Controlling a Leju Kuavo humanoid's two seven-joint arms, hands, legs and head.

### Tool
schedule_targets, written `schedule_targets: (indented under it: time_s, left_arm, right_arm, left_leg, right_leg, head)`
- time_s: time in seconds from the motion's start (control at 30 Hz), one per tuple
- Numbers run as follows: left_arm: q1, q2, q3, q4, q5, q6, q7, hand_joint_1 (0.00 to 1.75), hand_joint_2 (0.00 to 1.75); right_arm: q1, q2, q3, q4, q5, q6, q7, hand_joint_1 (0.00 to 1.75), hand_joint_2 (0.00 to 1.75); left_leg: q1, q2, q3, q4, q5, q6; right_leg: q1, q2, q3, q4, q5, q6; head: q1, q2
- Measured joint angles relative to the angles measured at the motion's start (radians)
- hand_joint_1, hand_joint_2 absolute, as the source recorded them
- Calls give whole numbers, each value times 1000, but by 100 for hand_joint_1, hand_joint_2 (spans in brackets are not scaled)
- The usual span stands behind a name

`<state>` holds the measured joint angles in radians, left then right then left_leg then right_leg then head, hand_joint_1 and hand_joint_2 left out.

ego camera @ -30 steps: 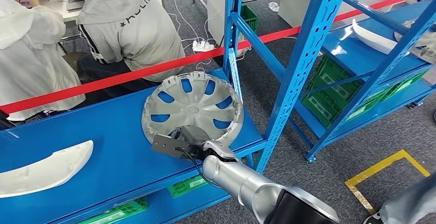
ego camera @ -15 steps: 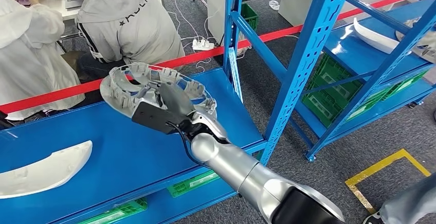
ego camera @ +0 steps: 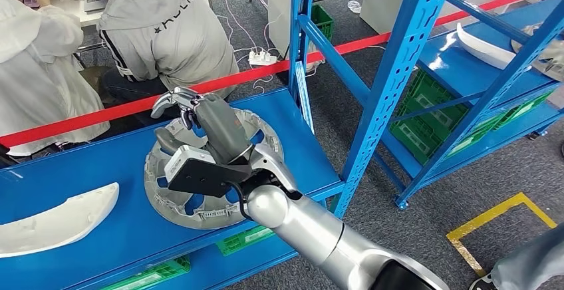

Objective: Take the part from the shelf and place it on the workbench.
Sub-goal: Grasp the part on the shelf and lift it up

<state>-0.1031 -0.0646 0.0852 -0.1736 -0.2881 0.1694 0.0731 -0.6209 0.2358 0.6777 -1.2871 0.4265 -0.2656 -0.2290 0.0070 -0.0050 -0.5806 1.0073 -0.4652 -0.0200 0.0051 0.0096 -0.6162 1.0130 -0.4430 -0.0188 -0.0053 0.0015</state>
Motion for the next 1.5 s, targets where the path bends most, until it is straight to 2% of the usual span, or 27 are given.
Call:
schedule_targets:
  time_s: [0.03, 0.07, 0.1, 0.13, 0.27, 0.47, 0.77, 1.0, 1.27, 1.5]
  left_arm:
    - [0, 0, 0, 0, 1, 0, -2, 0, 87]
    - [0, 0, 1, 0, 2, 1, -5, 0, 44]
    - [0, 0, 2, 0, 3, 2, -6, 0, 0]
    - [0, 0, 5, 0, 4, 3, -7, 0, 0]
    - [0, -1, 11, 0, 4, 7, -7, 0, 0]
    - [0, -2, 16, 0, 2, 9, -1, 0, 0]
    - [-4, -4, 16, -1, -25, 7, 13, 0, 0]
    - [-9, -7, 16, -1, -34, 7, 14, 0, 0]
    - [-8, -8, 16, -1, -37, 10, 13, 0, 0]
    - [-8, -13, 16, -1, -30, 25, 11, 0, 0]
  right_arm:
    - [1, -2, 4, -8, 3, -2, 9, 9, 131]
    - [2, -5, 9, -14, 8, -6, 22, 0, 87]
    - [1, -7, 13, -17, 17, -10, 40, 0, 44]
    - [0, -9, 18, -18, 28, -13, 61, 0, 0]
    - [-10, -14, 26, 4, 61, 11, 138, 0, 0]
    - [-51, -12, 38, 155, 46, 139, 220, 0, 0]
    - [-100, 39, 50, 506, 68, 188, 220, 0, 0]
    - [-109, 77, 67, 673, 84, 192, 202, 0, 0]
    - [-115, 112, 111, 715, 89, 219, 182, 0, 0]
    - [-116, 121, 218, 667, 49, 244, 212, 0, 0]
  left_leg:
    - [0, 0, 0, 0, 0, 0]
    - [0, 0, 0, 0, 0, 0]
    - [0, 0, 0, 0, 0, 0]
    - [0, 0, 0, 0, 0, 0]
    - [0, 0, 0, 0, 0, 0]
    - [0, -1, 0, 0, 0, 0]
    - [0, -1, 0, 0, 0, 0]
    - [0, -1, 0, 0, 0, 0]
    - [0, -1, 0, 0, 0, 0]
    - [0, -1, 0, 0, 0, 0]
  right_leg:
    - [0, 0, 0, 0, 0, 0]
    - [0, 0, 0, 0, 0, 0]
    - [0, 0, 0, 0, 0, 0]
    - [0, 0, 0, 0, 0, 0]
    - [0, 0, 0, 0, 0, 0]
    - [0, -1, 1, 0, 0, 0]
    - [0, -1, 1, 0, 0, 0]
    - [0, -1, 0, 0, 0, 0]
    - [0, -1, 0, 0, 0, -1]
    - [0, -1, 0, 1, 0, -1]
  head:
    - [0, 0]
    - [0, 0]
    - [0, 0]
    - [0, 0]
    - [0, 0]
    - [0, 0]
    - [0, 0]
    - [0, 0]
    - [0, 0]
    - [0, 0]
